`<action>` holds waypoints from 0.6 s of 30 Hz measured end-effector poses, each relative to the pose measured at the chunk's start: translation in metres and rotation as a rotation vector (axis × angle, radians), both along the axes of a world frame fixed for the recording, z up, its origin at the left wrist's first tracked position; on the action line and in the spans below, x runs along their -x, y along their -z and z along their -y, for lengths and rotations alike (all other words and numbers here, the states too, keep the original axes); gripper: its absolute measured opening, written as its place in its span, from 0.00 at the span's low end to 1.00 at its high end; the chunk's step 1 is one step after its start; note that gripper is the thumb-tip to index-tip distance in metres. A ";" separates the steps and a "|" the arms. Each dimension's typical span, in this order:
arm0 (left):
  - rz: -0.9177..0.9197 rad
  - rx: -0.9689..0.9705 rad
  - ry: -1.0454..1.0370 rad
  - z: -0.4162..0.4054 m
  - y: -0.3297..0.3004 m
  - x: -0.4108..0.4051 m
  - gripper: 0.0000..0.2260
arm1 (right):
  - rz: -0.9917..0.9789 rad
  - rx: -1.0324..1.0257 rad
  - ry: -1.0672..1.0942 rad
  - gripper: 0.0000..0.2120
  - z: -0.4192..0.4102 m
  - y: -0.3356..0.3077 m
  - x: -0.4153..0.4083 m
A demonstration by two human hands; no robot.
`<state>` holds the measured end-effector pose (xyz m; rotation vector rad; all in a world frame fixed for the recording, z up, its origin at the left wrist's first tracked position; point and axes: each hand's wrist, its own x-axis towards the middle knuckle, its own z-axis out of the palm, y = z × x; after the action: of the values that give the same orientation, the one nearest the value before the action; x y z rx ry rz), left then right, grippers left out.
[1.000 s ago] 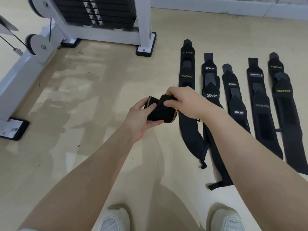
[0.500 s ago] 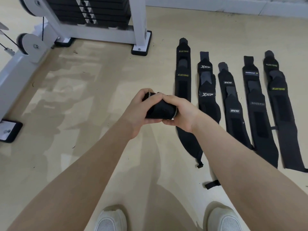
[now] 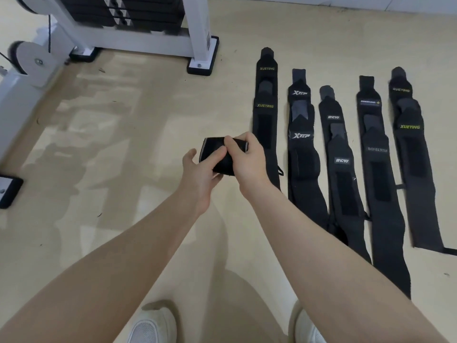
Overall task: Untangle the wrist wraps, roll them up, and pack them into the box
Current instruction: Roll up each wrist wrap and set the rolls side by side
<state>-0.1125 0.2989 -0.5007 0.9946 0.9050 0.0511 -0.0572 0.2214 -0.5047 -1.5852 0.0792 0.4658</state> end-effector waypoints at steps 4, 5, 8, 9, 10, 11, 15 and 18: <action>-0.024 0.217 -0.031 0.032 0.015 -0.012 0.11 | -0.037 -0.014 -0.042 0.08 0.005 0.015 -0.006; -0.003 0.194 -0.097 0.036 0.019 -0.017 0.09 | -0.074 -0.032 -0.085 0.10 0.006 0.017 -0.008; 0.013 -0.144 -0.165 0.029 0.034 -0.028 0.11 | -0.119 0.026 -0.221 0.15 0.015 0.027 -0.016; -0.023 -0.341 -0.099 0.022 0.040 -0.028 0.15 | -0.120 0.081 -0.252 0.17 0.019 0.035 -0.019; -0.112 -0.551 -0.010 0.012 0.049 -0.026 0.18 | -0.156 0.129 -0.263 0.19 0.022 0.042 -0.021; -0.235 -0.760 0.094 0.000 0.058 -0.024 0.20 | -0.224 0.178 -0.269 0.20 0.026 0.050 -0.022; -0.688 -1.223 0.612 -0.047 0.087 -0.019 0.24 | -0.243 0.405 -0.304 0.13 0.026 0.082 -0.027; -0.810 -1.229 0.782 -0.064 0.100 -0.030 0.23 | -0.212 0.523 -0.415 0.14 0.018 0.102 -0.033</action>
<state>-0.0825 0.3629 -0.6010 2.5851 1.1319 -0.5591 -0.0245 0.2033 -0.6063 -2.0689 0.0333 0.9982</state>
